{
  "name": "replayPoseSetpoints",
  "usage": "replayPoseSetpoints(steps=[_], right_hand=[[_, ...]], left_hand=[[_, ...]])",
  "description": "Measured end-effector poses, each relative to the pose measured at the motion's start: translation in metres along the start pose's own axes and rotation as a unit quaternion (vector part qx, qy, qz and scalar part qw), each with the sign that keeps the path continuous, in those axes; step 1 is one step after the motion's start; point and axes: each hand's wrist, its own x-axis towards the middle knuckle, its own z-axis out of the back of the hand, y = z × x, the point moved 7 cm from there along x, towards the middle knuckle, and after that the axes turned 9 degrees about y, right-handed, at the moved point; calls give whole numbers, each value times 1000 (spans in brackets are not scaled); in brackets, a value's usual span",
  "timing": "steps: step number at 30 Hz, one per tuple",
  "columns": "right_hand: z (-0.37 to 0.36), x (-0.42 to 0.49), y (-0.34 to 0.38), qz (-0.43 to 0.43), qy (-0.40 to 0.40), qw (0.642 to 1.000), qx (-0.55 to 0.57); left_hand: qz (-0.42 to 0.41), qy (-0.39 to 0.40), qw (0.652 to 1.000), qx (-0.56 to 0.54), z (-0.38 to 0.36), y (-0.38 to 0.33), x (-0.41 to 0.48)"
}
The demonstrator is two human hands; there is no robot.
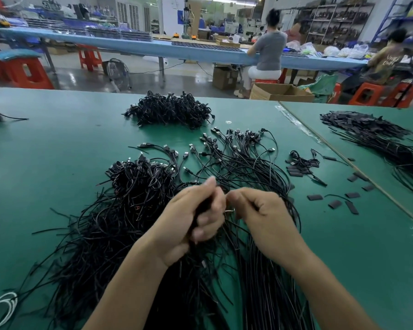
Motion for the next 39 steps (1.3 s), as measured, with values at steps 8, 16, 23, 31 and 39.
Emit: replayPoseSetpoints(steps=[8, 16, 23, 31, 39], right_hand=[[-37, -17, -4, -59, 181, 958, -215], [3, -11, 23, 42, 26, 978, -201], [21, -2, 24, 65, -41, 995, -66], [-22, -9, -11, -41, 31, 997, -50], [-38, -15, 1, -11, 158, 968, -196]], left_hand=[[-156, -176, 969, -72, 29, -9, 0], [-46, -173, 905, 386, 12, 3, 3], [104, -74, 970, 210, 1, 15, -2], [-121, -96, 967, -203, 9, -15, -2], [-168, -265, 924, 217, 29, -13, -7]])
